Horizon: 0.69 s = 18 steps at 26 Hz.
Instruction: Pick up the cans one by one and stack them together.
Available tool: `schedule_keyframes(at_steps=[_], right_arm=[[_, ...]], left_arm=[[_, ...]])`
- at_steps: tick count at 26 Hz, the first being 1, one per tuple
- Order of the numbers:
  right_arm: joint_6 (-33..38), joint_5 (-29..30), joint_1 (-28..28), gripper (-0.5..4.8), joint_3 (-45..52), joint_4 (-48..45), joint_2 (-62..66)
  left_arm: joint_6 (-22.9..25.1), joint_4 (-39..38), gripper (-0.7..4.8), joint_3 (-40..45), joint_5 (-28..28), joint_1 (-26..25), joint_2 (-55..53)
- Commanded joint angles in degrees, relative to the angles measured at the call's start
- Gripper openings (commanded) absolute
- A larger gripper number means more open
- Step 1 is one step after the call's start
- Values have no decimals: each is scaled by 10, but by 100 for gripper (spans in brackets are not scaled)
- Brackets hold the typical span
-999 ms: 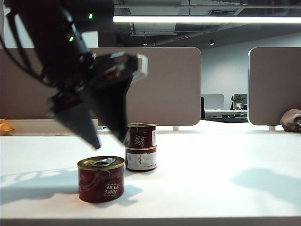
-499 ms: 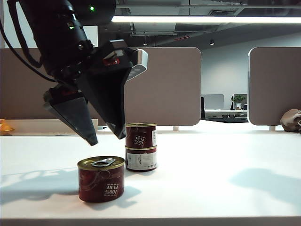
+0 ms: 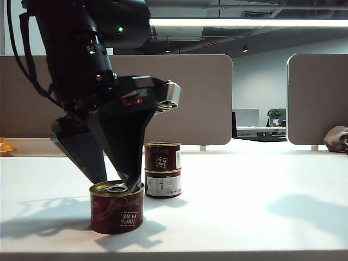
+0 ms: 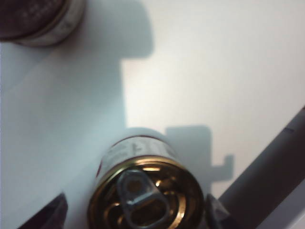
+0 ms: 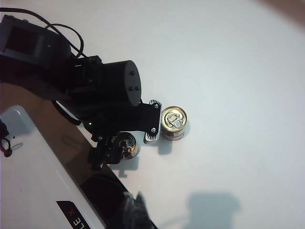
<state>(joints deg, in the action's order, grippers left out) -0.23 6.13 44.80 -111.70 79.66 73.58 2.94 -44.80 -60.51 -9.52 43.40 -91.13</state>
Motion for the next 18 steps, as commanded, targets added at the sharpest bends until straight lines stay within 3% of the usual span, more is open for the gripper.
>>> schedule_keyframes(at_steps=[1,9,12,18], right_arm=[[2,2,0,-6,-2,-3,-3],[2,4,0,-5,-2,-3,-3],[2,4,0,-5,-2,-3,-3],[2,4,0,-5,-2,-3,-3]], left_arm=[[1,2,372,0,3,1,-7],[1,15,370,0,-16,2,-27],[1,17,300,0,-3,2,-28],[1,5,273,0,-1,2,-36]])
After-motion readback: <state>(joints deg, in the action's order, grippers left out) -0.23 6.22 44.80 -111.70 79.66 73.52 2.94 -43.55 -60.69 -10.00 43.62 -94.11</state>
